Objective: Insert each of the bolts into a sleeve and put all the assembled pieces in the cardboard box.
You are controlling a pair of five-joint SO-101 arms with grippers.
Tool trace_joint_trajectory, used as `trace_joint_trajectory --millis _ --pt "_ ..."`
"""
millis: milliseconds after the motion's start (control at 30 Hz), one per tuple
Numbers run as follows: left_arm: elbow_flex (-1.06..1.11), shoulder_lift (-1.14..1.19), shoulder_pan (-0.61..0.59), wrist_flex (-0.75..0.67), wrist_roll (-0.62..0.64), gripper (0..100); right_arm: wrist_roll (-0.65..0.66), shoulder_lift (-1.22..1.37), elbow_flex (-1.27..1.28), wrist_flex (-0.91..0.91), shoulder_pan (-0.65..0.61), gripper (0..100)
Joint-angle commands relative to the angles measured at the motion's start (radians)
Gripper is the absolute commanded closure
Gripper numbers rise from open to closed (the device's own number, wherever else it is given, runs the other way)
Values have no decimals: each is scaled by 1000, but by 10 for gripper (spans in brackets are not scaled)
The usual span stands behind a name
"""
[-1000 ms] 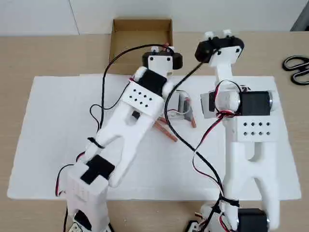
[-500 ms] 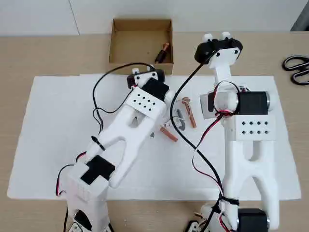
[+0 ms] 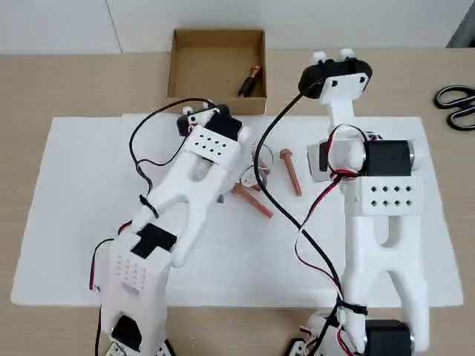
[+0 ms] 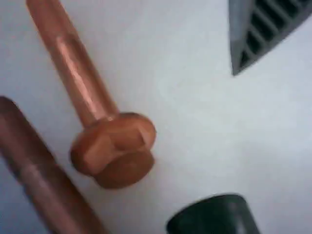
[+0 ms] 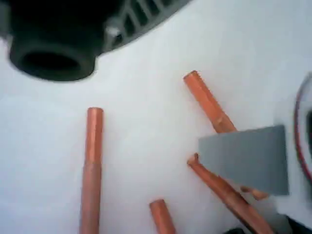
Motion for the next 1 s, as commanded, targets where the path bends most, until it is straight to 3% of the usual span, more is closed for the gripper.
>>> trace_joint_trajectory --millis 0,600,967 --pt "-59 12 -5 -5 25 680 -6 -33 -5 -19 10 995" --pt "-70 29 17 26 28 682 -6 -33 -5 -19 10 995" --pt "-30 29 -21 -37 21 800 -6 -33 -5 -19 10 995"
